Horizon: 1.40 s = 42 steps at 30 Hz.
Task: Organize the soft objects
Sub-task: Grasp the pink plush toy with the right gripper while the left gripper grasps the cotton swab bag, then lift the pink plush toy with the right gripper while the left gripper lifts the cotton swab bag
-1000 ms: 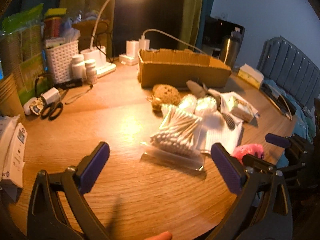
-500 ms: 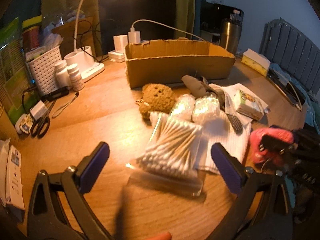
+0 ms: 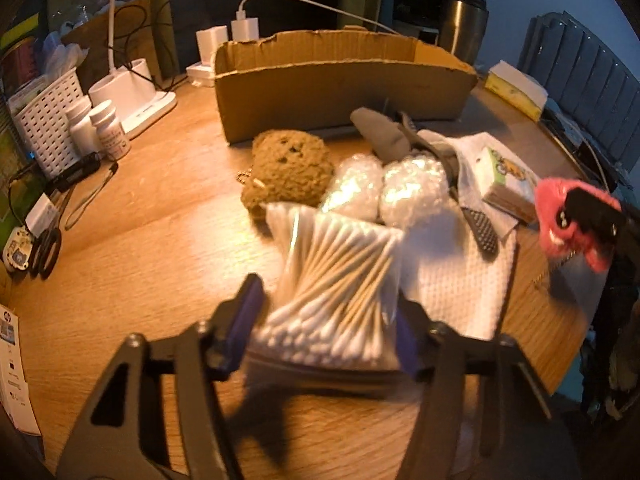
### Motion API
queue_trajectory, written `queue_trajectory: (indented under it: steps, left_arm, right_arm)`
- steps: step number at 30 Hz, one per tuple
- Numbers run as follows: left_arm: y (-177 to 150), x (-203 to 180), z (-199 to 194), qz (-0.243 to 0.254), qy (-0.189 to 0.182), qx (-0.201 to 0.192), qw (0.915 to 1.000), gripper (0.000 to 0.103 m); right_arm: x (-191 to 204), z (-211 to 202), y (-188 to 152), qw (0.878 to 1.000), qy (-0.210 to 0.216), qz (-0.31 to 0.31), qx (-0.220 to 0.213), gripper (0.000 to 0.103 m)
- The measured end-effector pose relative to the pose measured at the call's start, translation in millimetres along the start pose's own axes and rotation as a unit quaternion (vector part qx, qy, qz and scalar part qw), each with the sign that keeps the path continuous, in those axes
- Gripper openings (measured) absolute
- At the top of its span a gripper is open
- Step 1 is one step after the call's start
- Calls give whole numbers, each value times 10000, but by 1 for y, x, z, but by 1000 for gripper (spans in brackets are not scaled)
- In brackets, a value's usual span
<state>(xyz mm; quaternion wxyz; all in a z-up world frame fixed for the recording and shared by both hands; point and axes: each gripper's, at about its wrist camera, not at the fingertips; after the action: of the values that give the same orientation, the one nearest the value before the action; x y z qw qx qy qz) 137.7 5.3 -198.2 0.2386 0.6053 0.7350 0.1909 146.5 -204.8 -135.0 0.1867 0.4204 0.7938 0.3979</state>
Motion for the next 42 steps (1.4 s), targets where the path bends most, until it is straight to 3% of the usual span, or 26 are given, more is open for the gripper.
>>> queue_trajectory:
  steps: [8, 26, 35, 42]
  left_arm:
    - [0, -4, -15, -26, -220, -67, 9997, 51]
    - [18, -3, -73, -246, -394, -884, 9950, 52]
    - [6, 15, -60, -509, -374, -647, 9959, 52]
    - [-7, 38, -56, -774, -348, -608, 9945, 52]
  right_arm:
    - [3, -9, 17, 9996, 37, -110, -275, 36]
    - [11, -20, 48, 9970, 93, -494, -594, 36]
    - [57, 30, 27, 9941, 830, -697, 42, 35]
    - [80, 66, 17, 9903, 950, -866, 520, 35]
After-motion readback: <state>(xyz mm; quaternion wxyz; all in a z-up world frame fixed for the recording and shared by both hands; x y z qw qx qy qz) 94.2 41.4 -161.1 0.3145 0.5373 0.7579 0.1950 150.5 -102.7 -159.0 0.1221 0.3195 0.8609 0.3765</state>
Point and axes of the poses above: each gripper's, at about its wrist camera, not at the fingertips, and z roughly the way its jaws point, x to its left, y to its top, and after that the axes turned 8 degrees about -z, right-handed
